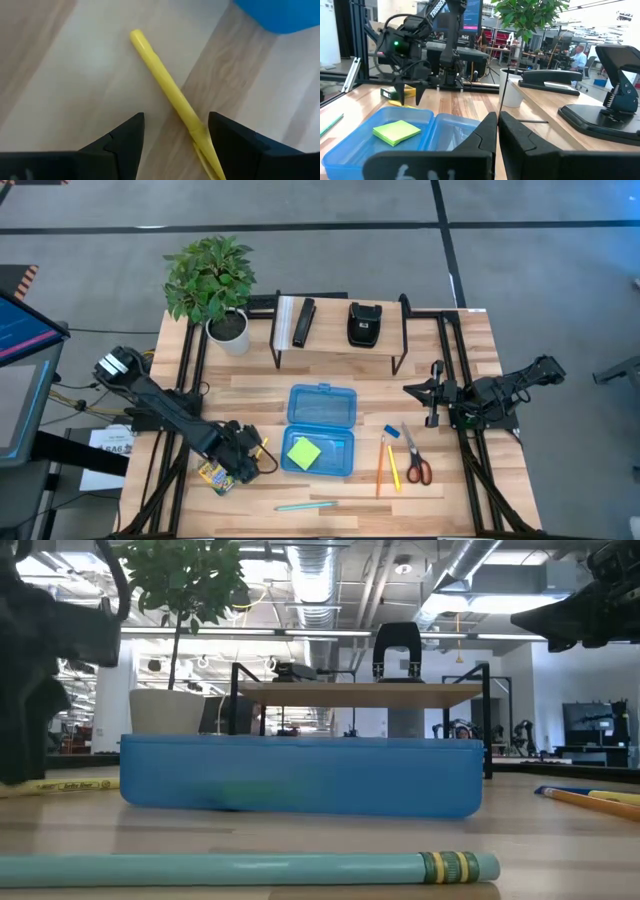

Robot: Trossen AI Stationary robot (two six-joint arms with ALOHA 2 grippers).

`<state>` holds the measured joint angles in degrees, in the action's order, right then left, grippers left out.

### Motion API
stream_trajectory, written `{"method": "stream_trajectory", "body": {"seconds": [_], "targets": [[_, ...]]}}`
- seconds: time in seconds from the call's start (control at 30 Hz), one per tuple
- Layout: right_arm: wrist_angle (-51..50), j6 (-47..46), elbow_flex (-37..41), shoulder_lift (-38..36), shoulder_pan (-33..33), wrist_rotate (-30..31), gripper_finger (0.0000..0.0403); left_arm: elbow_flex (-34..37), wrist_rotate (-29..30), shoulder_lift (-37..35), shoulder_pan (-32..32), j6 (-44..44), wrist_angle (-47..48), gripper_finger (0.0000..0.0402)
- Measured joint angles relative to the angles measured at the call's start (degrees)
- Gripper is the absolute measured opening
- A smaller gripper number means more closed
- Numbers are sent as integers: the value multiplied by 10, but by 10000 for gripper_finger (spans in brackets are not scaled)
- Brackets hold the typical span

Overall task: Pack school essentials
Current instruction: Put the left yellow pen into the blue supply box

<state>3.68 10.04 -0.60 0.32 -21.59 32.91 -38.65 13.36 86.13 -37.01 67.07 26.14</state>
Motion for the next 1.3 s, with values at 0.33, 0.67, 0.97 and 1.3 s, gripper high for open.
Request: {"method": "stream_trajectory", "body": {"seconds": [0.33,0.67,0.97,1.3], "targets": [[0,0,0,0,0,0,43,-91,-2,78,2,-7,110,132],[0,0,0,0,0,0,43,-108,-9,62,29,-111,126,9],[0,0,0,0,0,0,43,-156,85,-46,43,-176,208,0],[0,0,0,0,0,0,43,-223,54,-17,108,-484,68,0]]}}
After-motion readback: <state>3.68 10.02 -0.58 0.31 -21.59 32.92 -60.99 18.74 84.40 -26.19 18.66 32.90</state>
